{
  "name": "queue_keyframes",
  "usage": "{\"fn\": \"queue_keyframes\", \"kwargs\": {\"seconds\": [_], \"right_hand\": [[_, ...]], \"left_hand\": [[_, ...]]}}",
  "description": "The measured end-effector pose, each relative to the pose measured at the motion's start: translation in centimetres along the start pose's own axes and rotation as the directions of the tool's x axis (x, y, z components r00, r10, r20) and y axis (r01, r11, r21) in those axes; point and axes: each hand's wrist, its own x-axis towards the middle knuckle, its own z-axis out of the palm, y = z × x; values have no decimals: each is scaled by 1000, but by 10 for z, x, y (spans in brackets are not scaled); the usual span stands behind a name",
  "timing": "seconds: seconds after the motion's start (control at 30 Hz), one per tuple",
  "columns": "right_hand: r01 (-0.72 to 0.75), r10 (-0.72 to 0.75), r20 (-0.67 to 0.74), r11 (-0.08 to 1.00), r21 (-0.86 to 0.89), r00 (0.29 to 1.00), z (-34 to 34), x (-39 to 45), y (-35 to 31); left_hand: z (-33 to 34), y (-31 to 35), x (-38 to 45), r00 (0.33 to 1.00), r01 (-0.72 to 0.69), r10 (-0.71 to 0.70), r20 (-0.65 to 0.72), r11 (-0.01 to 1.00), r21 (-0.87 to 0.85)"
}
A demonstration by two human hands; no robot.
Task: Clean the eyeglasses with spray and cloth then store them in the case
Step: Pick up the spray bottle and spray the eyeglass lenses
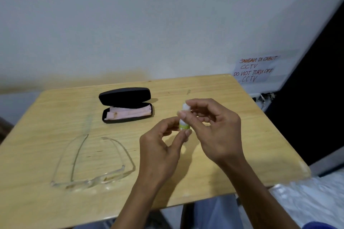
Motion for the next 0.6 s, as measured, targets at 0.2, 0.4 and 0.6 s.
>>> {"fn": "queue_keyframes", "kwargs": {"seconds": [0.2,0.4,0.6], "right_hand": [[44,-42,44,998,-47,998,7,-7,-11],[38,-34,79,999,-39,996,12,-5,-19],[87,-81,137,995,-45,987,12,6,-27]], "left_hand": [[-12,1,-10,999,29,-31,-41,998,-51],[-23,6,-13,998,-23,27,-48,997,76],[-31,8,-8,997,-45,51,-57,993,107]]}}
